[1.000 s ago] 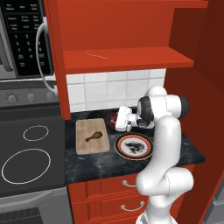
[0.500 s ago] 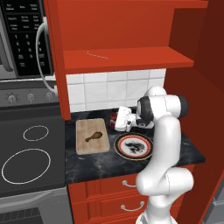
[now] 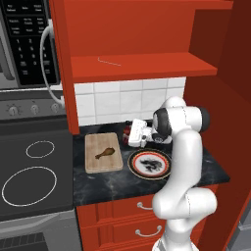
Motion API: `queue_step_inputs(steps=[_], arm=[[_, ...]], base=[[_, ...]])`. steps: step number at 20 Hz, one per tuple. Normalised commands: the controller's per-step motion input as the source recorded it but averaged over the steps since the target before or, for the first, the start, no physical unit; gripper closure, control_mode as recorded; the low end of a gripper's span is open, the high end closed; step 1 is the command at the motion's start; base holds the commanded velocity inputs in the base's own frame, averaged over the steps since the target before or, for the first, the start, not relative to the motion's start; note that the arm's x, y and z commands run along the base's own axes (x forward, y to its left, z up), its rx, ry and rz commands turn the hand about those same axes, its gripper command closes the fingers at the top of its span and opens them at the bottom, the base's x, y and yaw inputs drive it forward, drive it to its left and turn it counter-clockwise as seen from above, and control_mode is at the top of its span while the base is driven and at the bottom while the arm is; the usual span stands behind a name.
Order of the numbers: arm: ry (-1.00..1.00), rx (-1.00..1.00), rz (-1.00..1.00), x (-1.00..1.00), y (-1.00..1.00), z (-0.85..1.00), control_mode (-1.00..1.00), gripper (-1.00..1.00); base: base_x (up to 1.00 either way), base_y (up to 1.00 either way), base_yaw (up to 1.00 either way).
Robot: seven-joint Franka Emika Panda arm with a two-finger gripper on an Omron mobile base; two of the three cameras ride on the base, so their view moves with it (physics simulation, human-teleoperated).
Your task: Pick the chicken drumstick from the plate and place it on the cutting board. Then pick the condiment bottle from the cabinet and place it next to the cutting board.
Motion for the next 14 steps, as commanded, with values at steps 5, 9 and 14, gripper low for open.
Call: queue_step_inputs(steps=[5, 9, 14], arm=[[-0.01, 0.00, 0.00, 0.00, 0.00, -0.26, -1.00, 1.00], [0.00, 0.00, 0.00, 0.00, 0.00, -0.22, -1.00, -1.00], [-0.01, 0.00, 0.00, 0.00, 0.00, -0.18, -1.00, -1.00]], base=[[0.00, 0.00, 0.00], [0.00, 0.00, 0.00], [0.00, 0.00, 0.00]])
